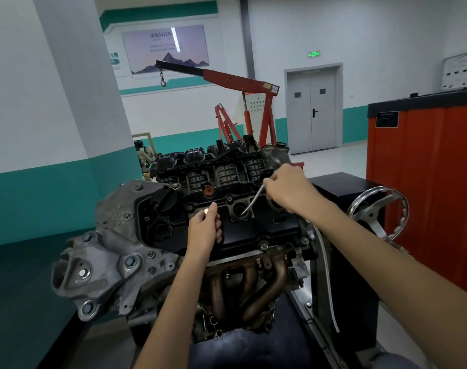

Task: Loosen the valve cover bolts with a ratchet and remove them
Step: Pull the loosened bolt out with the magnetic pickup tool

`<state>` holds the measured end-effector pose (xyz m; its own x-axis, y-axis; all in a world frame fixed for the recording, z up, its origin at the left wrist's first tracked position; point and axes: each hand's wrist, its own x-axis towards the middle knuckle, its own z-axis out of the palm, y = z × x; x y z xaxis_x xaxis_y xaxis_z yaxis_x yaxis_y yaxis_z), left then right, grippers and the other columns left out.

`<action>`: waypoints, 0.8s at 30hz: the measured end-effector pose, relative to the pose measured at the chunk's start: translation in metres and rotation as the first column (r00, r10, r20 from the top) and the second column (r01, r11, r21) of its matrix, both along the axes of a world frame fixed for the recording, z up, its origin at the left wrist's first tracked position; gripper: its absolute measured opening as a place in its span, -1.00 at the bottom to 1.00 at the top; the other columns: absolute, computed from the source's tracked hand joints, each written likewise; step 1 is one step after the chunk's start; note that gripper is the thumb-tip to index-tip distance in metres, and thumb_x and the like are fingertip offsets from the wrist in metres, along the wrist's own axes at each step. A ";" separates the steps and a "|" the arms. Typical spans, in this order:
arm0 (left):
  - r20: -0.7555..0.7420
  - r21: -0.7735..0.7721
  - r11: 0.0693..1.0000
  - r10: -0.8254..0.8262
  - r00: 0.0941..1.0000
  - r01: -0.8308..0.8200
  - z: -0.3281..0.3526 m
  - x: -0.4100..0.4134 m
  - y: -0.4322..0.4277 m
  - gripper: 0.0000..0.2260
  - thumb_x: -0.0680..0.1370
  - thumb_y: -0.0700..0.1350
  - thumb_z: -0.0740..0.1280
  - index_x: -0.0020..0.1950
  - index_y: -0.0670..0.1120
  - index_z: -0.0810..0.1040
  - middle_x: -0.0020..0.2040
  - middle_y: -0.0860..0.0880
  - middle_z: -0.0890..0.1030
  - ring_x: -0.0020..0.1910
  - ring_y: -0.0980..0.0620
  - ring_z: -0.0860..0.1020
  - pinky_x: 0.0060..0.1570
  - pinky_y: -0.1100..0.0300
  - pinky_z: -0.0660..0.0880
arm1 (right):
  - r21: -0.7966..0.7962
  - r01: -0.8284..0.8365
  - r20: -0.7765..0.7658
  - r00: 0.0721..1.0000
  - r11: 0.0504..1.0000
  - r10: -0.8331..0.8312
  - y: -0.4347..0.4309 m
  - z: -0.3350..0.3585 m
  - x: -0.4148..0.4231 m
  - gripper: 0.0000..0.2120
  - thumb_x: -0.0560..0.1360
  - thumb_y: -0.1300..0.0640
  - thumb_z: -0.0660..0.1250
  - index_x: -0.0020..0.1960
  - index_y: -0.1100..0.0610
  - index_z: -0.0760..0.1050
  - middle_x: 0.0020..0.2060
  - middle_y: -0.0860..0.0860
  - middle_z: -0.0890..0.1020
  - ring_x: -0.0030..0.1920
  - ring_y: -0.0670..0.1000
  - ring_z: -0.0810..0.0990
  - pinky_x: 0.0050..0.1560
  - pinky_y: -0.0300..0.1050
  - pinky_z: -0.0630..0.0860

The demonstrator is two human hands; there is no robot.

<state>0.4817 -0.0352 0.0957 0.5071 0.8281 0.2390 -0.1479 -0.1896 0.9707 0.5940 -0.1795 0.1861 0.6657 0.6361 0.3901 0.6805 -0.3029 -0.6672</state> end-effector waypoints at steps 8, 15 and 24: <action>-0.086 0.106 0.994 0.001 0.996 0.008 0.000 0.005 0.001 -0.68 0.66 0.01 0.20 -0.20 -0.16 0.42 -0.36 -0.03 0.49 -0.41 0.05 0.48 -0.35 0.18 0.47 | -0.094 -0.002 0.075 0.997 0.996 0.009 0.040 -0.040 -0.005 -0.76 0.62 0.13 0.17 -0.15 0.24 0.43 -0.21 0.14 0.45 -0.15 0.19 0.52 -0.13 -0.06 0.47; -0.149 0.155 0.988 0.023 0.989 0.001 -0.004 0.007 -0.001 -0.67 0.67 0.01 0.19 -0.14 -0.21 0.50 -0.31 -0.08 0.57 -0.37 0.04 0.53 -0.35 0.23 0.48 | -0.054 0.006 0.051 0.999 0.999 -0.003 0.035 -0.033 -0.006 -0.65 0.63 0.13 0.16 -0.21 0.34 0.48 -0.24 0.19 0.52 -0.28 0.14 0.51 -0.18 -0.04 0.52; -0.102 0.108 0.994 0.028 0.994 -0.017 -0.003 0.004 0.004 -0.75 0.68 -0.07 0.19 -0.16 -0.14 0.42 -0.35 -0.02 0.39 -0.45 0.06 0.33 -0.40 0.17 0.29 | 0.089 0.010 0.024 1.000 0.996 -0.012 -0.014 -0.010 -0.007 -0.64 0.61 0.15 0.20 -0.27 0.23 0.62 -0.38 0.06 0.59 -0.41 -0.08 0.47 -0.27 -0.23 0.42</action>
